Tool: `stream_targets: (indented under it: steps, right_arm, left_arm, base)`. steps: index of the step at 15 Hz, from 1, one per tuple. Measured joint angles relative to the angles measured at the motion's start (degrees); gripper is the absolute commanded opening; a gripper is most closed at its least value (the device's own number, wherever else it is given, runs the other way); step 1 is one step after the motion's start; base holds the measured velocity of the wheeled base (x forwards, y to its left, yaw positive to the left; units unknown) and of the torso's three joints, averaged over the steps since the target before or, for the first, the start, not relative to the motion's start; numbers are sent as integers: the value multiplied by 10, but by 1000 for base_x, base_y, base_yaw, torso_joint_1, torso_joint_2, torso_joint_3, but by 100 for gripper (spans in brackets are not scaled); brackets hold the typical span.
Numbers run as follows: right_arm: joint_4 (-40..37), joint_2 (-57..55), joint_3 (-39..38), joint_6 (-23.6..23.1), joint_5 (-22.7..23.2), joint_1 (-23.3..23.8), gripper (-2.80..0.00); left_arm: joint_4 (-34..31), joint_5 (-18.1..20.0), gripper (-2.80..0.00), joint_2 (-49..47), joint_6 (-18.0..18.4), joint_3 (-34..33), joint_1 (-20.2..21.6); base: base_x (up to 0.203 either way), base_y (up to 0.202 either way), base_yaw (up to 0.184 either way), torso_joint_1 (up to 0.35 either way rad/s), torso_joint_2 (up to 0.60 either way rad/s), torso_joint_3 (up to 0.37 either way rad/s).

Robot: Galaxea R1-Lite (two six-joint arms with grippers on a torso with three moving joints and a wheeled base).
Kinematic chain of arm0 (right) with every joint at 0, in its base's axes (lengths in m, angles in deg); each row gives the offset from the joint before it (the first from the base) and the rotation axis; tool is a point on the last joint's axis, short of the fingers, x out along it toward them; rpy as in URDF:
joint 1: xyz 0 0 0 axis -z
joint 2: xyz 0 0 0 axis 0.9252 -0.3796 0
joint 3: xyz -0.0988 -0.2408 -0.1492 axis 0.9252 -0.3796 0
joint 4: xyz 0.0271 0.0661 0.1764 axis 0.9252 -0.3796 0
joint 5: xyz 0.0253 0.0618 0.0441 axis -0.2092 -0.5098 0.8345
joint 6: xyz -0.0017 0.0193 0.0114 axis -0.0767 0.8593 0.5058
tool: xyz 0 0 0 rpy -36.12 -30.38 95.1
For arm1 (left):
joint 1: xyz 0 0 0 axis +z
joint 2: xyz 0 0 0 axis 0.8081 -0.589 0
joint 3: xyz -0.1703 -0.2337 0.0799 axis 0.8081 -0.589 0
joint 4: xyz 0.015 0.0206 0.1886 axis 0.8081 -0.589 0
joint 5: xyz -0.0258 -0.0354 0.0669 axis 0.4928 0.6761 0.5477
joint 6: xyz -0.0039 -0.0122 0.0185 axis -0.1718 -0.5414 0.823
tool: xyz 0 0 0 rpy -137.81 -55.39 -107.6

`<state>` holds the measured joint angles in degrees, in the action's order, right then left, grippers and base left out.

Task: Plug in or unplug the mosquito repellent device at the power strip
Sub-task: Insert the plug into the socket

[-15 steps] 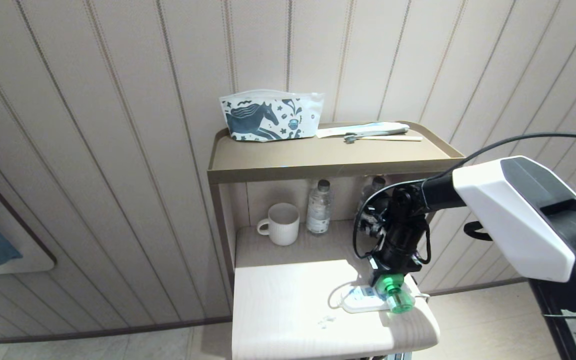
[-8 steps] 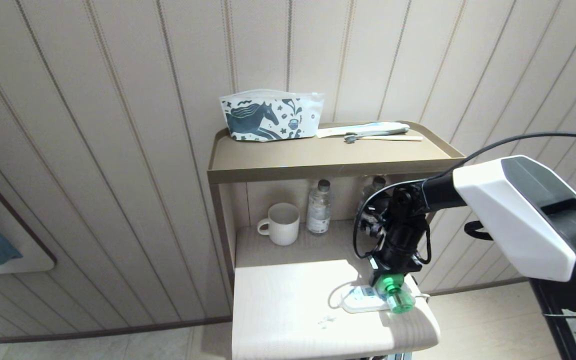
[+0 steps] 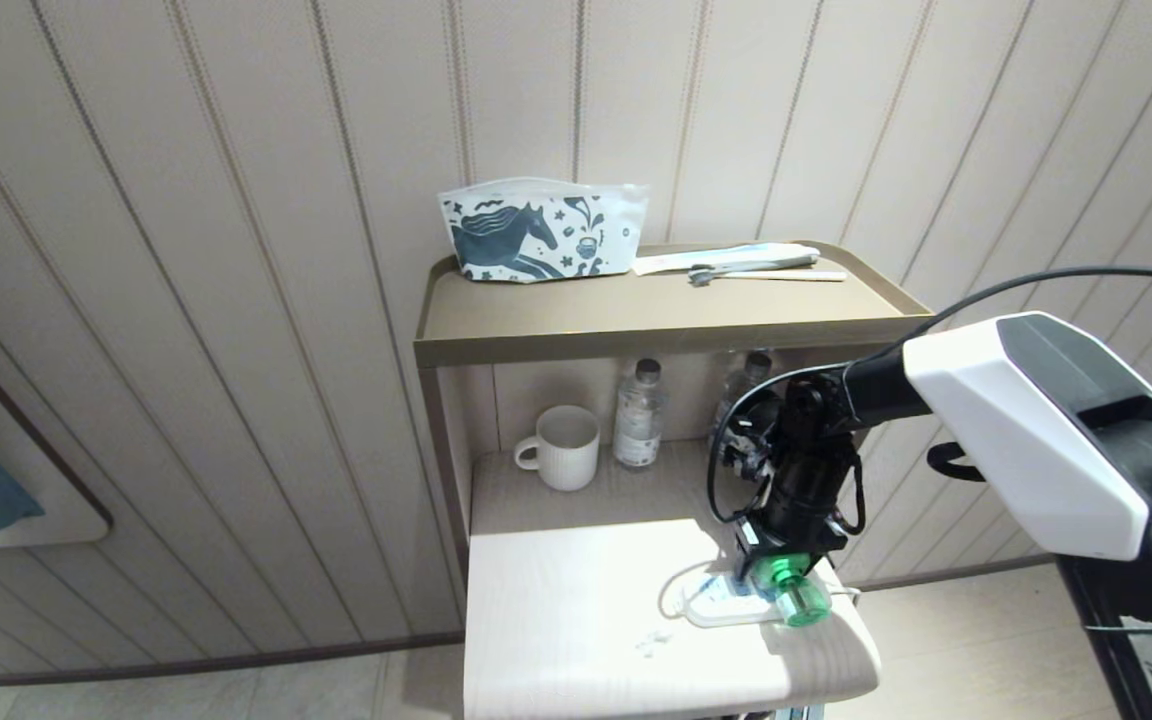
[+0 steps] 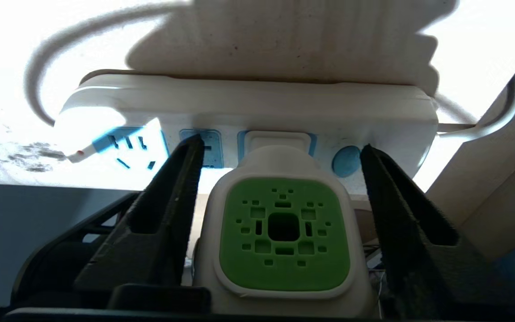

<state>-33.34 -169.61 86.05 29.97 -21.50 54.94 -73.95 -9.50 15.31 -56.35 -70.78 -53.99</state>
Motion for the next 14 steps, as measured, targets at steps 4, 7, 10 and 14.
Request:
stream_targets:
  steps: [4,7,10,14]
  right_arm:
    - [0,3,0,0,0,-1,0]
    - [0,14,0,1,-1,-3,0]
    - [-2,37,1,1,-3,-3,0]
    - [-5,83,-2,1,-4,-3,0]
  left_arm:
    - [0,0,-280,0,0,0,0]
    - [0,0,-280,0,0,0,0]
    - [0,0,-280,0,0,0,0]
    - [0,0,-280,0,0,0,0]
  base:
    - [0,0,0,0,0,0]
    - [0,0,0,0,0,0]
    - [0,0,0,0,0,0]
    - [0,0,0,0,0,0]
